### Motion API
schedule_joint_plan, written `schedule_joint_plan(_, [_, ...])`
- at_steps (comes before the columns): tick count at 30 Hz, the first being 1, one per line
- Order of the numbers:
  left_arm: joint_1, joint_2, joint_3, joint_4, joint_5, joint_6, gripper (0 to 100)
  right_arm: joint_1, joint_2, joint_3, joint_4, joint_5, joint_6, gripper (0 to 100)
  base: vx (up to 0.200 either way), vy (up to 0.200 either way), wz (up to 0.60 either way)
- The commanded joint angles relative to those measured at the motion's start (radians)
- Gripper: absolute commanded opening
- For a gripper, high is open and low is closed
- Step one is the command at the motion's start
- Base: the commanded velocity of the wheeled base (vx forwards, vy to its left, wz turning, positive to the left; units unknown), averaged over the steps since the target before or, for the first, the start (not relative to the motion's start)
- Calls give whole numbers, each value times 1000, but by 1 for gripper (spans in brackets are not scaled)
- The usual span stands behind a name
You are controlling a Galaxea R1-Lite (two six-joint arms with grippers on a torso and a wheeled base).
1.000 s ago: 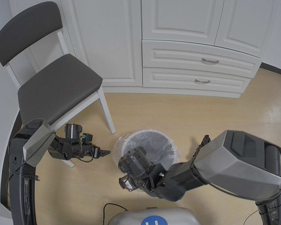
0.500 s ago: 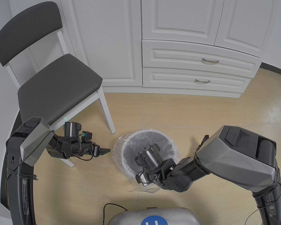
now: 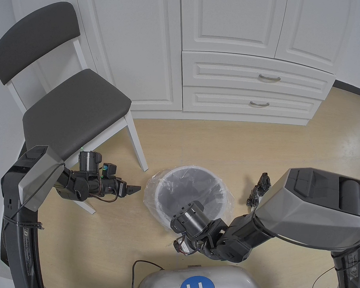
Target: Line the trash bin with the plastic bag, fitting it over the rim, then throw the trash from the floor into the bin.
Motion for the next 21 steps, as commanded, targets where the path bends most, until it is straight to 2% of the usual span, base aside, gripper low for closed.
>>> schedule_joint_plan(1, [-7,-33,34,-27,-11,0,100,11,-3,12,0,0,12,100,0,0,0])
schedule_joint_plan(8, [-11,-66,104,-53,-129,3,100,-5,14,34,0,0,26,100,0,0,0])
schedule_joint_plan(21, [-5,100,-5,-48,-138,-3,100,-133,109,-11,14,0,18,100,0,0,0])
